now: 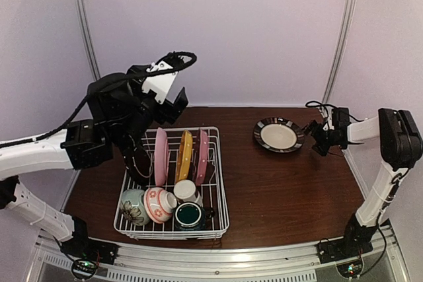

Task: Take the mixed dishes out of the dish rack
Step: Place the plate at the center of the board, then grab the plate from the dish rack.

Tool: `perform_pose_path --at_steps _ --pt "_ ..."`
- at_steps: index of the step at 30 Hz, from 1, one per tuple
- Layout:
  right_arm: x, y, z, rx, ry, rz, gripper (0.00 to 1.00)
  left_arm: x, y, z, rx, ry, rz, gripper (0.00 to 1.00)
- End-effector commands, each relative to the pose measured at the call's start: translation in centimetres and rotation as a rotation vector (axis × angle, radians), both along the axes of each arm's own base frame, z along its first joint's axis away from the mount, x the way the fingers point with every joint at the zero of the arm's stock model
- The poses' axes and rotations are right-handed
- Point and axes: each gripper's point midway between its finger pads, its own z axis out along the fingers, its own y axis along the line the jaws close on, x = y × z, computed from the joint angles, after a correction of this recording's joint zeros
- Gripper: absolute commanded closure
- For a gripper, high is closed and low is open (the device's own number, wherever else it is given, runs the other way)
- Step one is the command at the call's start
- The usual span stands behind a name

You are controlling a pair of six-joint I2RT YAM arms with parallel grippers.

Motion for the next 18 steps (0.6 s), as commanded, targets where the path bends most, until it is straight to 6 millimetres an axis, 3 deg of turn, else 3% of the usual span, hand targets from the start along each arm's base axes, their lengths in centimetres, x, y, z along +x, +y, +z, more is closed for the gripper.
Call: perform_pose_path --at_steps 1,6,9,13,18 --pt "-2.3 -1.8 1.2 -0.156 0.021 -0.025 0.00 0.7 3.0 1.9 -0.169 0.054 0.075 0.02" --pt "-3.6 -2.9 6.7 -0.329 -0.068 -0.014 0.00 1.2 4.0 1.6 -0.275 0.178 0.025 0.03" --pt "-4.6 -3.3 11.1 -0.524 -0.144 -0.011 0.00 0.9 3.1 1.0 -0.279 0.249 -0.045 0.03" --pt "-6.1 -2.6 17.0 -0.729 -0.252 -0.020 0.00 1.4 2.9 -0.4 -0.282 0.342 0.016 0.03" --pt "-8.5 -1.4 22.9 -0.913 -0.383 -0.058 0.00 0.9 1.4 -1.2 -0.337 0.440 -0.038 0.03"
